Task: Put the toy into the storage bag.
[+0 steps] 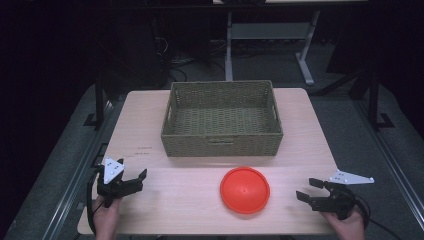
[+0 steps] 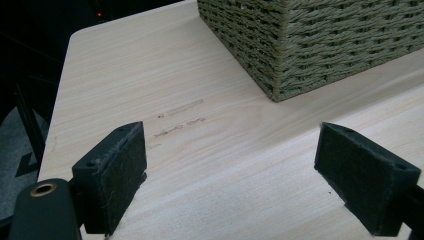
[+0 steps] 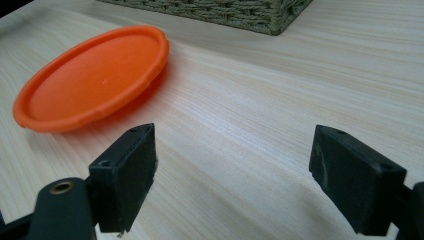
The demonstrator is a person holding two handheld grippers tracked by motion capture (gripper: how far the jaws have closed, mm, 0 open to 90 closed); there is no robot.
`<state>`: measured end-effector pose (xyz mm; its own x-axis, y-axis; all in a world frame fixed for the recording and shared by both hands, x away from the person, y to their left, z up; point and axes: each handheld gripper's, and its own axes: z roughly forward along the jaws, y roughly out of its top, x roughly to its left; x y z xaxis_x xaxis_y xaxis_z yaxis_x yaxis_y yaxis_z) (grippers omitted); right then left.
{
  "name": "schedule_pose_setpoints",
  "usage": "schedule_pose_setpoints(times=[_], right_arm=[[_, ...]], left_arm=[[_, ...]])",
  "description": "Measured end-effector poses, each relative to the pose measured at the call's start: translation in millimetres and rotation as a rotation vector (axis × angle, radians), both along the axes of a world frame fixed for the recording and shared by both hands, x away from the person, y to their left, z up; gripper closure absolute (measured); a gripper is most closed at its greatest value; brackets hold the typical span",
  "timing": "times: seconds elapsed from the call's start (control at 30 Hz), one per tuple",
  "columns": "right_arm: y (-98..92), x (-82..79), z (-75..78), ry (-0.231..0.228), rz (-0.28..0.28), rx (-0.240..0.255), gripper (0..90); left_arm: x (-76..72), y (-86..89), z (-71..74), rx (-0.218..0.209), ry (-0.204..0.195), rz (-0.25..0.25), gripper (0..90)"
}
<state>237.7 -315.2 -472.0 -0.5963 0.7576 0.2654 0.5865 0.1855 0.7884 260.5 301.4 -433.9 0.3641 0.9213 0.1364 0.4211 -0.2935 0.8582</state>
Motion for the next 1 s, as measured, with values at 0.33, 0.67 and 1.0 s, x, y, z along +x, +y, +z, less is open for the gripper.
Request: schedule_pose_setpoints(times=[0.33,0.67,1.0], right_arm=[[8.5,0.4,5.8,0.010,0.021,-0.005,17.5],[19.8,6.2,15.7,0.051,0.080,-0.026,17.7],[41.3,14.8,25.7,0.077,0.151,-0.065,17.5]], left_arm=[[0.8,-0.2,-0.8,0.006,0.001,-0.014,12.8],[-3.1,4.0,0.4,0.016,-0.008,0.020,12.8],[-3.8,5.3,0.2,0.004,-0.009,0.025,12.8]])
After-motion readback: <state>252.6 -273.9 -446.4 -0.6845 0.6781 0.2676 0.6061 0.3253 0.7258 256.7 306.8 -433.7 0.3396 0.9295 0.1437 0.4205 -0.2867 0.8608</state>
